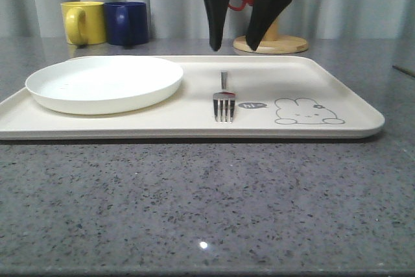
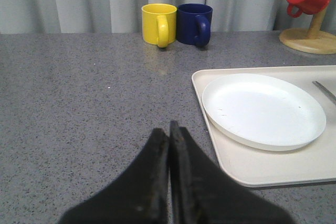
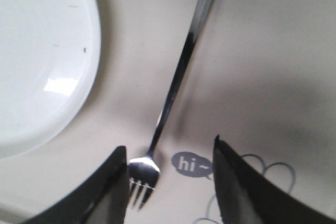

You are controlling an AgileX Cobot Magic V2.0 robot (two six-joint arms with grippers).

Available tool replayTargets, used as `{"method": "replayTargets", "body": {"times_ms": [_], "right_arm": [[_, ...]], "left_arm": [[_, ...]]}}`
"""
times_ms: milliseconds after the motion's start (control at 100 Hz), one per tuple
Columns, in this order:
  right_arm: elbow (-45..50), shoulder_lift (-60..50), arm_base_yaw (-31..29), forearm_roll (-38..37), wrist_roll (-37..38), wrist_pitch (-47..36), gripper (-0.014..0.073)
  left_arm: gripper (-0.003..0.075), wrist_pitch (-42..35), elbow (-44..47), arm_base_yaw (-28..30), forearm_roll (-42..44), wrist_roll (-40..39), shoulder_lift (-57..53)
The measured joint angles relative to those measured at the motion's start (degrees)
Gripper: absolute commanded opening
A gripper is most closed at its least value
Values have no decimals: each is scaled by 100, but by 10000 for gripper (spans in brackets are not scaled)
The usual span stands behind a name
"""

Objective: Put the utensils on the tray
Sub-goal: 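Raise the right gripper away from the fork, then grasp the silver chopsticks with the right gripper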

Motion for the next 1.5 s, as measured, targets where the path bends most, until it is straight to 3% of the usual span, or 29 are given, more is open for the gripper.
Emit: {"method": "replayTargets", "body": {"times_ms": [130, 540, 820, 1160, 1500], "right_arm": [[-22, -322, -371, -149, -571, 14, 381], [1, -450, -2274, -252, -694, 57, 381], [607, -450, -3181, -298, -1276, 57, 381], [1417, -450, -3625, -289, -1656, 33, 381], [1893, -427, -3647, -192, -1680, 3, 381]], "left_arm": [[-19, 0, 0, 0, 0, 0, 0], [-19, 0, 0, 0, 0, 0, 0], [-19, 0, 0, 0, 0, 0, 0], [-19, 0, 0, 0, 0, 0, 0], [-19, 0, 0, 0, 0, 0, 0]]}}
